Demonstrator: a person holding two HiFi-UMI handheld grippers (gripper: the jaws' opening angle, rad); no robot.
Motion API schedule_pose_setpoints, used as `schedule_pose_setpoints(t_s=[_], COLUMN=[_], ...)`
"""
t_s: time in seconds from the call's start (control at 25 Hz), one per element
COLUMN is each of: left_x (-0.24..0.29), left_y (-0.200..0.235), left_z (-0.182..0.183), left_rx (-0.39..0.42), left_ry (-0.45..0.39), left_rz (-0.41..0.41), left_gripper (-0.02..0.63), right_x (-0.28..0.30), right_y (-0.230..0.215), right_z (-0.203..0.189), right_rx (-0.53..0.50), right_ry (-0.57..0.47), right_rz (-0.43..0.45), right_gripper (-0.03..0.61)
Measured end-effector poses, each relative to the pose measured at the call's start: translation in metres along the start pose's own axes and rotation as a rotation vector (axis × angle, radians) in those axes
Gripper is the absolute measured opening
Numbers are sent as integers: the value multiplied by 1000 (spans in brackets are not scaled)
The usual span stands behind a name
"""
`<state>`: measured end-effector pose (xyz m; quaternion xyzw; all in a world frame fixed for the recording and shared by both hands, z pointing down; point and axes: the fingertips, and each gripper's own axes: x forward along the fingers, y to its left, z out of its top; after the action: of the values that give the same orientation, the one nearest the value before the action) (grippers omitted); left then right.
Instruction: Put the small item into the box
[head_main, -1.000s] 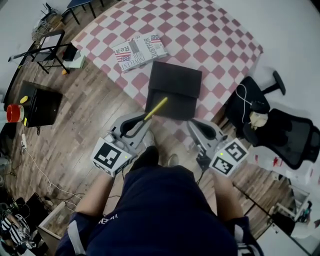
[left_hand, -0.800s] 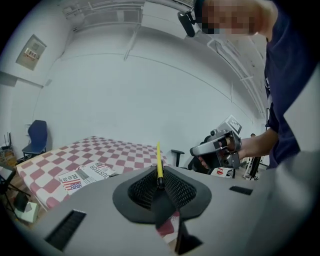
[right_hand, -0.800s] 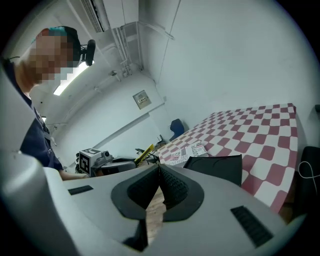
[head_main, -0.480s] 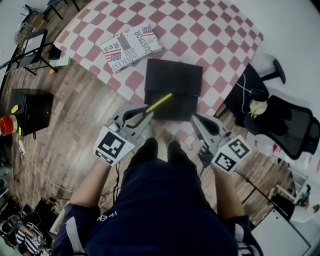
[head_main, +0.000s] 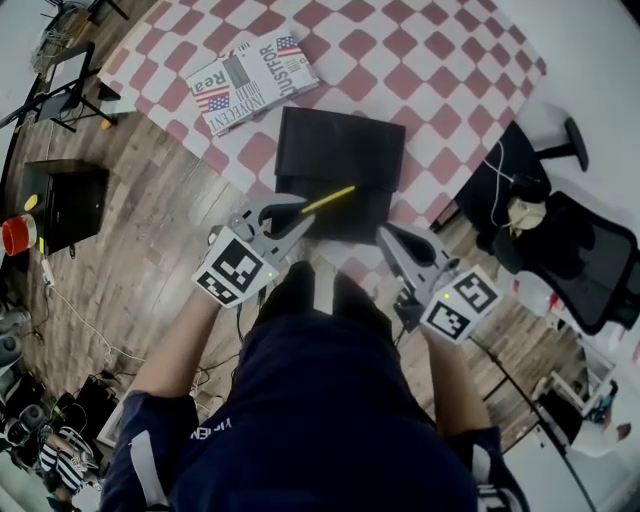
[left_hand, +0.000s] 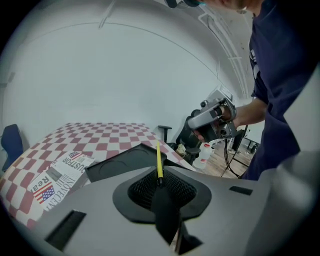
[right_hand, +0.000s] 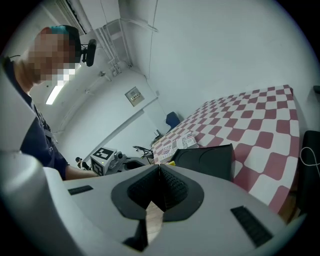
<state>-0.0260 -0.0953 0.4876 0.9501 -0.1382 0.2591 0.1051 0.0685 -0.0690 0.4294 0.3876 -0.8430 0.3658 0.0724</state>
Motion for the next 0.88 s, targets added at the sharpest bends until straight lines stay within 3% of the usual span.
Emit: schedule_pose_setpoints(t_s=[0.52,0.88], left_x=[77,107], left_y=[-15,-12], left_z=[-59,-79], left_rx=[111,139], left_ry=[298,430], left_rz=[-91,-94], left_gripper=[71,71], right_x=[-10,-18], right_y=[-58,-81], right_z=[-18,-32], right_rx=[74,120], right_ry=[58,86], right_rz=[39,27], right_gripper=[17,17])
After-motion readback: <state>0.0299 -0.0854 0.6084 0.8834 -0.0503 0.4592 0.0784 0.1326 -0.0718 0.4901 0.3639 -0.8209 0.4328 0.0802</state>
